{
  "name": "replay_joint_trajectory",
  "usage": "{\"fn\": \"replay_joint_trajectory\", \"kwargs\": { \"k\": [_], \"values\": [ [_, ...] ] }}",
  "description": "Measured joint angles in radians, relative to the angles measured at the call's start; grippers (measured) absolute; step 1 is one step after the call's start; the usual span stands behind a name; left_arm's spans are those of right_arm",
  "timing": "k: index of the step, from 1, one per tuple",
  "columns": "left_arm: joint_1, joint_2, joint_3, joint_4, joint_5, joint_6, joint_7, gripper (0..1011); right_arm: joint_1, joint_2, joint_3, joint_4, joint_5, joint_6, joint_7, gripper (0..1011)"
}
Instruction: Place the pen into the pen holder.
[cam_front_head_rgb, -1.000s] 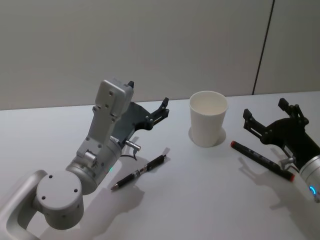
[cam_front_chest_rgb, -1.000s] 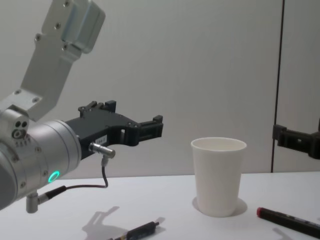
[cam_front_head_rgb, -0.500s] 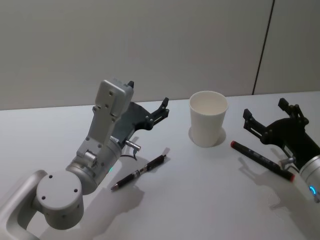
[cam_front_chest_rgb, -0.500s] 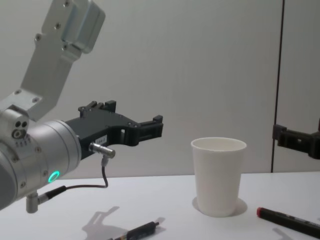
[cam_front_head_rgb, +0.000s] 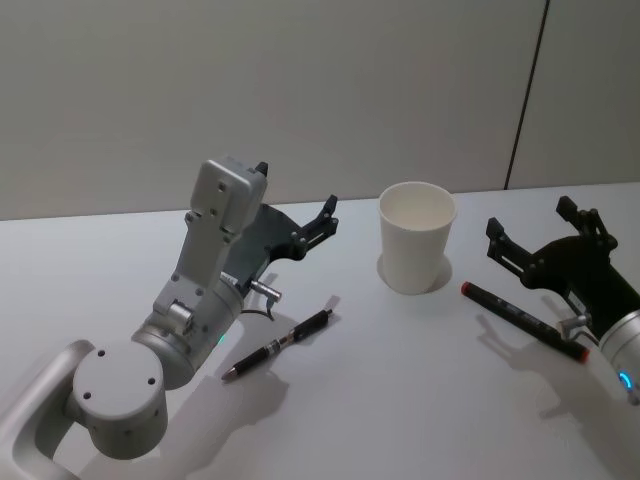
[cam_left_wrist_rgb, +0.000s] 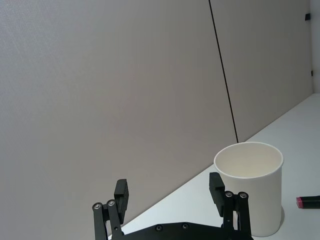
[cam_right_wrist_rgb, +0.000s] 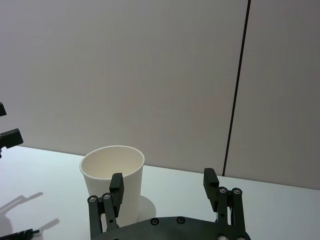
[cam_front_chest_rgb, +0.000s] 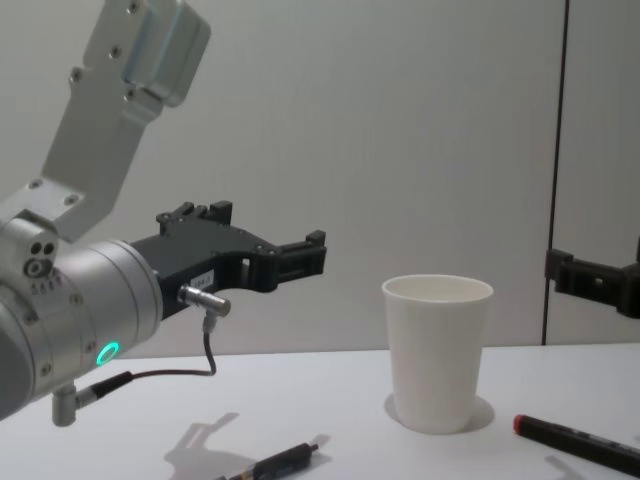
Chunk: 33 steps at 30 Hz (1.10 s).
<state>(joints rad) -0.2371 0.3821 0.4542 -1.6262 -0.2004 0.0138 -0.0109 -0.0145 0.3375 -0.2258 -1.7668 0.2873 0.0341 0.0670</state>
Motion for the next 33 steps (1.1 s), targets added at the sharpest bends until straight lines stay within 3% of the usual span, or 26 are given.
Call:
{"fn": "replay_joint_trajectory", "kwargs": {
  "k": [12, 24, 33],
  "values": [
    [0.000, 0.000, 0.000, 0.000, 0.000, 0.000, 0.000, 1003, 0.029, 0.010, 0.009, 0.014, -0.010, 0.040, 0.058, 1001],
    [0.000, 0.000, 0.000, 0.000, 0.000, 0.000, 0.000, 1003, 0.118, 0.011, 0.016, 0.099, -0.051, 0.079, 0.189, 1001],
    [0.000, 0.000, 0.000, 0.000, 0.000, 0.000, 0.000, 1003, 0.182, 0.010, 0.023, 0.160, -0.056, 0.155, 0.270, 1001]
  ]
}}
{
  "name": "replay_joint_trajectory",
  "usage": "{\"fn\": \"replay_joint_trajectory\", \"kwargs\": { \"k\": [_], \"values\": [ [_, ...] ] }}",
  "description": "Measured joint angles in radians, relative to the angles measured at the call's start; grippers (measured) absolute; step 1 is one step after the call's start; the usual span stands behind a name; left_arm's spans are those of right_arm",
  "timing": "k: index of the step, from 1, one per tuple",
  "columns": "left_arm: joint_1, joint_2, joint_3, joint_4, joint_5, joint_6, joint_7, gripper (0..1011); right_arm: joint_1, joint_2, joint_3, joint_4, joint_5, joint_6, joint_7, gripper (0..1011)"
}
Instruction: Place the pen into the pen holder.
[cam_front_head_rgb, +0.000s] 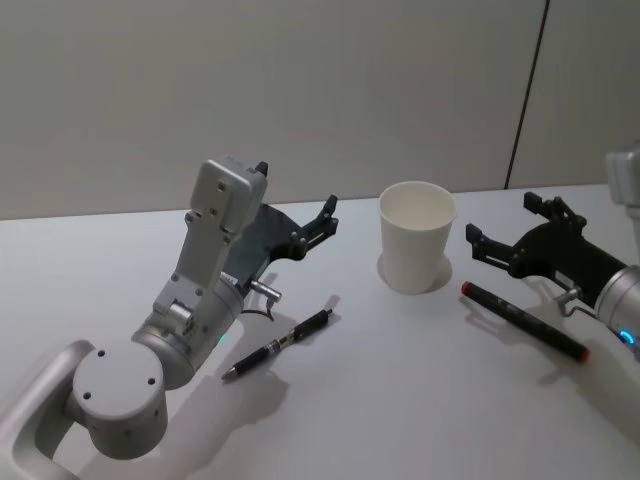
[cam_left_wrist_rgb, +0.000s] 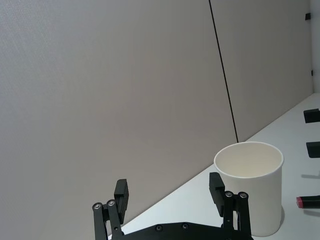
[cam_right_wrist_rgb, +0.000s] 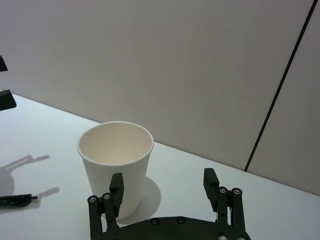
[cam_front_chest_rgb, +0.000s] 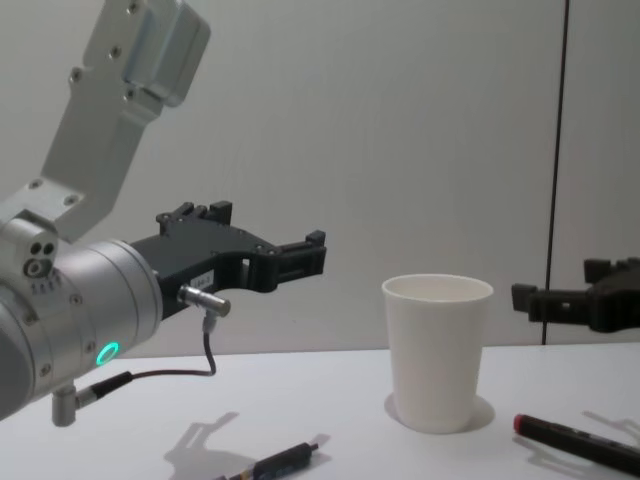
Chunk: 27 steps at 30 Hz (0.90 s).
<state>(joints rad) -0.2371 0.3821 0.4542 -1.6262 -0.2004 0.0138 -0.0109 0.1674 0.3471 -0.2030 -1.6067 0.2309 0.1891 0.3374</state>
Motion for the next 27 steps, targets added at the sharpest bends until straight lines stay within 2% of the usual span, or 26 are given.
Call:
{"fn": "replay_joint_trajectory", "kwargs": {
  "k": [11, 20, 21, 23, 26, 27],
  "values": [
    [0.000, 0.000, 0.000, 0.000, 0.000, 0.000, 0.000, 1003, 0.059, 0.001, 0.007, 0.042, 0.013, 0.151, 0.070, 1001],
    [0.000, 0.000, 0.000, 0.000, 0.000, 0.000, 0.000, 1003, 0.107, 0.003, 0.008, 0.059, 0.019, 0.324, 0.129, 1001],
    [0.000, 0.000, 0.000, 0.000, 0.000, 0.000, 0.000, 1003, 0.107, 0.003, 0.008, 0.059, 0.019, 0.324, 0.129, 1001],
    [0.000, 0.000, 0.000, 0.000, 0.000, 0.000, 0.000, 1003, 0.125, 0.003, 0.004, 0.065, 0.013, 0.381, 0.152, 1001],
    [0.000, 0.000, 0.000, 0.000, 0.000, 0.000, 0.000, 1003, 0.141, 0.003, -0.001, 0.071, 0.002, 0.430, 0.173, 1001],
    [0.000, 0.000, 0.000, 0.000, 0.000, 0.000, 0.000, 1003, 0.141, 0.003, -0.001, 0.071, 0.002, 0.430, 0.173, 1001]
  ]
}}
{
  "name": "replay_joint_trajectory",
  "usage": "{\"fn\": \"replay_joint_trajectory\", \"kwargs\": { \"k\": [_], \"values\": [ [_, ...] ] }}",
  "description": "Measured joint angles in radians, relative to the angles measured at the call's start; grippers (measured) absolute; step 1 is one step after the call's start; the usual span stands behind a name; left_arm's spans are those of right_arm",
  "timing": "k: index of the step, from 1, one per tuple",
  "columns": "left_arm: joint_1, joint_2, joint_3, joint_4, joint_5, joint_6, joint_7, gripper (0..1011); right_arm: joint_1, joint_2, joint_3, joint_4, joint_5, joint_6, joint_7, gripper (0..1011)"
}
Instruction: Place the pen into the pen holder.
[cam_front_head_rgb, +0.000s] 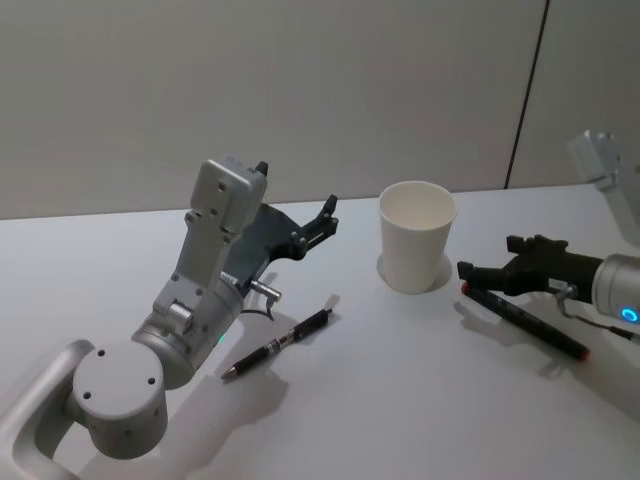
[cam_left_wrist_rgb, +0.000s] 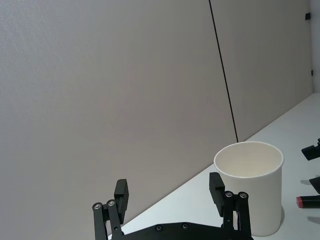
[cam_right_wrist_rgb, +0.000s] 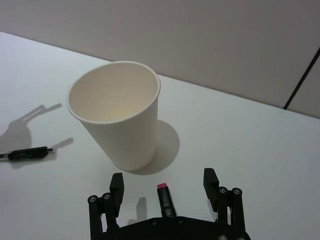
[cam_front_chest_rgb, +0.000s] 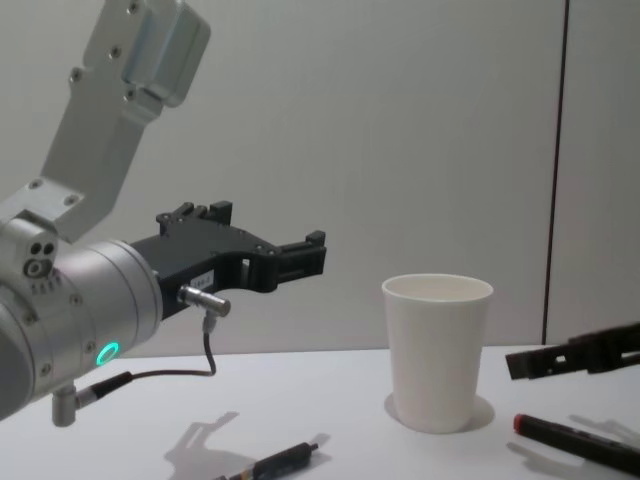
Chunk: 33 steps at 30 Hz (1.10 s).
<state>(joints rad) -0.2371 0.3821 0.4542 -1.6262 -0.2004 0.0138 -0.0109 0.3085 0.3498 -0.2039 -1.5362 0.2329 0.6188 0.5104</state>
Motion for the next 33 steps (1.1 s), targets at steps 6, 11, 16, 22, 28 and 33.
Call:
{"fn": "replay_joint_trajectory", "kwargs": {
  "k": [6, 11, 16, 22, 28, 33],
  "values": [
    [0.000, 0.000, 0.000, 0.000, 0.000, 0.000, 0.000, 1003, 0.031, -0.005, -0.013, 0.018, -0.027, 0.059, 0.030, 1001],
    [0.000, 0.000, 0.000, 0.000, 0.000, 0.000, 0.000, 1003, 0.053, -0.011, -0.024, 0.041, -0.052, 0.080, 0.045, 1001],
    [0.000, 0.000, 0.000, 0.000, 0.000, 0.000, 0.000, 1003, 0.072, -0.017, -0.033, 0.064, -0.072, 0.088, 0.053, 1001],
    [0.000, 0.000, 0.000, 0.000, 0.000, 0.000, 0.000, 1003, 0.086, -0.021, -0.042, 0.085, -0.091, 0.095, 0.062, 1001],
    [0.000, 0.000, 0.000, 0.000, 0.000, 0.000, 0.000, 1003, 0.093, -0.024, -0.053, 0.103, -0.108, 0.101, 0.074, 1001],
    [0.000, 0.000, 0.000, 0.000, 0.000, 0.000, 0.000, 1003, 0.095, -0.025, -0.061, 0.116, -0.118, 0.102, 0.081, 1001]
  ]
}}
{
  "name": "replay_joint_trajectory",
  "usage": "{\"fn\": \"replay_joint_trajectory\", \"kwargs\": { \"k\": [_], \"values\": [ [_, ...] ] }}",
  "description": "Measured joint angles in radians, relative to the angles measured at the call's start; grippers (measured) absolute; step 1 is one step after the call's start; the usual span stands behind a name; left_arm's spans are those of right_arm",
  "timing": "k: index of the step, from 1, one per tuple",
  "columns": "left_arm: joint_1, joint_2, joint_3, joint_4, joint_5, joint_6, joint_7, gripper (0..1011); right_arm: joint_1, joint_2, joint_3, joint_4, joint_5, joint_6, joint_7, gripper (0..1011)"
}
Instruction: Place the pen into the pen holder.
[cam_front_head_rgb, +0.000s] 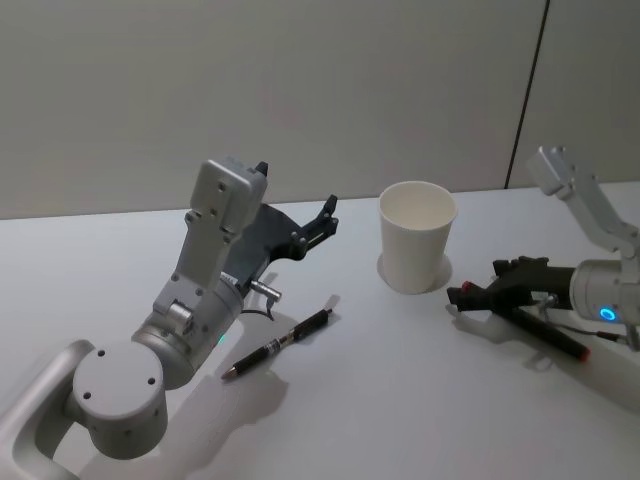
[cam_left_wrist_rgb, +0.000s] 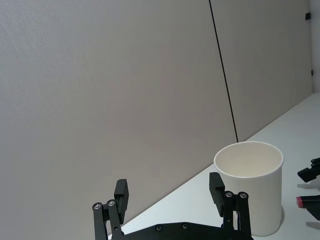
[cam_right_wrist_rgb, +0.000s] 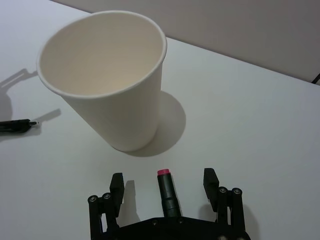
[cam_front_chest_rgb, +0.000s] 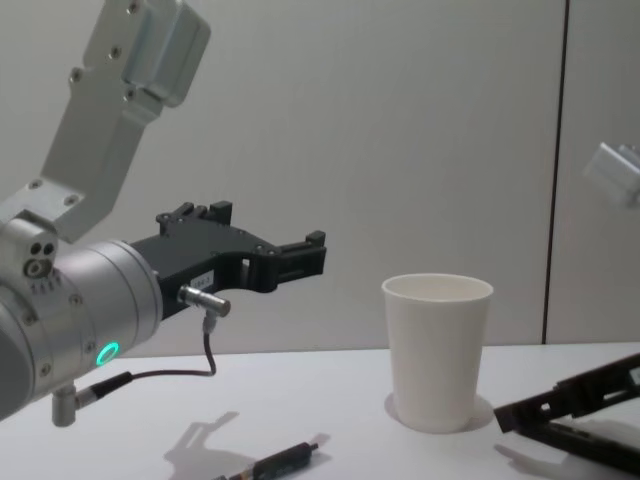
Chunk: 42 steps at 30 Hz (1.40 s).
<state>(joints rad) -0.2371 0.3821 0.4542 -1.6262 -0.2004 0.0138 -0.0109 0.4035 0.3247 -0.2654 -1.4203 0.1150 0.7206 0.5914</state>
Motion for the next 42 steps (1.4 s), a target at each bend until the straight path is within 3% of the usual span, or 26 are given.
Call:
{"fn": "replay_joint_trajectory", "kwargs": {
  "k": [12, 17, 29, 34, 42],
  "values": [
    [0.000, 0.000, 0.000, 0.000, 0.000, 0.000, 0.000, 1003, -0.001, 0.001, -0.010, 0.018, -0.008, -0.009, 0.003, 998],
    [0.000, 0.000, 0.000, 0.000, 0.000, 0.000, 0.000, 1003, -0.001, 0.001, -0.012, 0.022, -0.009, -0.011, 0.002, 911],
    [0.000, 0.000, 0.000, 0.000, 0.000, 0.000, 0.000, 1003, -0.002, 0.001, -0.014, 0.026, -0.011, -0.016, 0.000, 591],
    [0.000, 0.000, 0.000, 0.000, 0.000, 0.000, 0.000, 1003, -0.003, 0.001, -0.014, 0.027, -0.011, -0.017, -0.001, 357],
    [0.000, 0.000, 0.000, 0.000, 0.000, 0.000, 0.000, 1003, -0.003, 0.001, -0.015, 0.028, -0.011, -0.017, -0.001, 165]
  ]
}}
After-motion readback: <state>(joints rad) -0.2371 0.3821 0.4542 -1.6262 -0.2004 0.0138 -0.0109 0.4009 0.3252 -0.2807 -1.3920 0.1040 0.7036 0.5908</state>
